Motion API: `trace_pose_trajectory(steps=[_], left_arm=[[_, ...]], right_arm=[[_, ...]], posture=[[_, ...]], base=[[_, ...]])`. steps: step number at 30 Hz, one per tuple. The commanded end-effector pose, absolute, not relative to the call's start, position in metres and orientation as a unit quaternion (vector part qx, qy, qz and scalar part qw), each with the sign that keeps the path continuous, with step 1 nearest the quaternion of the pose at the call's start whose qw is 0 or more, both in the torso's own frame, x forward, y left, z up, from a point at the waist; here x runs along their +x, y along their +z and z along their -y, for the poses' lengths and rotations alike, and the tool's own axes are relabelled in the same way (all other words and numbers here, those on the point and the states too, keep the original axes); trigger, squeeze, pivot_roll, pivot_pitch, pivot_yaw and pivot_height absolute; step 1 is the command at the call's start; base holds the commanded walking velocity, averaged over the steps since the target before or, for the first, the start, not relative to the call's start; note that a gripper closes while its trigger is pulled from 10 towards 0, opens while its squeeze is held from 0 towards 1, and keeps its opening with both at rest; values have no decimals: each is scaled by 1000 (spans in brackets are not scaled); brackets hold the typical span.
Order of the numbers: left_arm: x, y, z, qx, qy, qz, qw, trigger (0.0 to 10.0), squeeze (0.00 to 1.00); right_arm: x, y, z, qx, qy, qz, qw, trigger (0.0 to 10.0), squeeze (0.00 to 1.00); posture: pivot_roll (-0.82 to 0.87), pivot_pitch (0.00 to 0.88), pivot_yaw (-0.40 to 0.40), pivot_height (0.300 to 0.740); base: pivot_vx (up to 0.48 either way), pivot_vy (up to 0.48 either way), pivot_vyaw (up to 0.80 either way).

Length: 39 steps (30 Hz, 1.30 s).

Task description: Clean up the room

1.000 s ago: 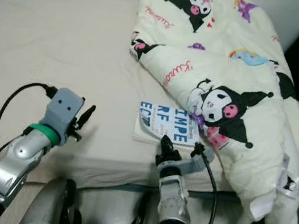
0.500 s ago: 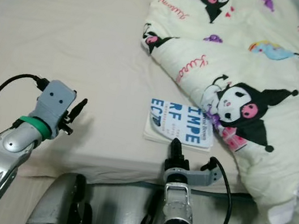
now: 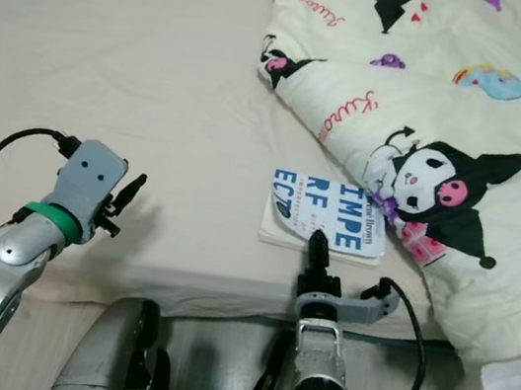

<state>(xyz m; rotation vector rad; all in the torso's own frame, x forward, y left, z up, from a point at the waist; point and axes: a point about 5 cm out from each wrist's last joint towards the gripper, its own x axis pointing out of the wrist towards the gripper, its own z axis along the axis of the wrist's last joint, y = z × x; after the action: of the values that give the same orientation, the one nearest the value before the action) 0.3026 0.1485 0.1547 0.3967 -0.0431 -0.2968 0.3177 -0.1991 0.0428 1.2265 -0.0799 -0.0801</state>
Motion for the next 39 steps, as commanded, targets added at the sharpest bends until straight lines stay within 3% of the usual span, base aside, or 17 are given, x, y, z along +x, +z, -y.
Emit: trace_pose_trajectory(steps=[1, 7, 8, 12, 13, 30, 39], left_arm=[[297, 148, -155, 204, -145, 0, 968, 10000, 0], [290, 147, -159, 209, -144, -7, 967, 10000, 0], [289, 147, -159, 210, -144, -9, 967, 10000, 0], [288, 147, -160, 211, -143, -10, 967, 10000, 0], [287, 148, -160, 211, -142, -11, 967, 10000, 0], [292, 150, -159, 199, -125, -11, 972, 10000, 0], [305, 146, -144, 169, -113, -2, 979, 10000, 0]], right_arm=[[311, 32, 200, 582, -53, 20, 811, 10000, 0], [323, 47, 205, 574, -31, 33, 818, 10000, 0], [327, 52, 208, 572, -30, 38, 819, 4627, 0], [329, 54, 209, 571, -30, 40, 819, 4627, 0], [332, 57, 211, 572, -32, 44, 818, 0, 0], [344, 76, 207, 581, 42, 46, 811, 0, 0], [354, 98, 209, 563, 96, 69, 818, 0, 0]], posture=[[244, 272, 184, 601], [278, 275, 195, 601], [285, 275, 196, 601], [288, 275, 196, 601], [300, 275, 195, 601], [267, 256, 165, 601], [174, 208, 74, 601]], base=[[0, 0, 0], [0, 0, 0], [0, 0, 0], [0, 0, 0], [0, 0, 0], [0, 0, 0], [0, 0, 0]])
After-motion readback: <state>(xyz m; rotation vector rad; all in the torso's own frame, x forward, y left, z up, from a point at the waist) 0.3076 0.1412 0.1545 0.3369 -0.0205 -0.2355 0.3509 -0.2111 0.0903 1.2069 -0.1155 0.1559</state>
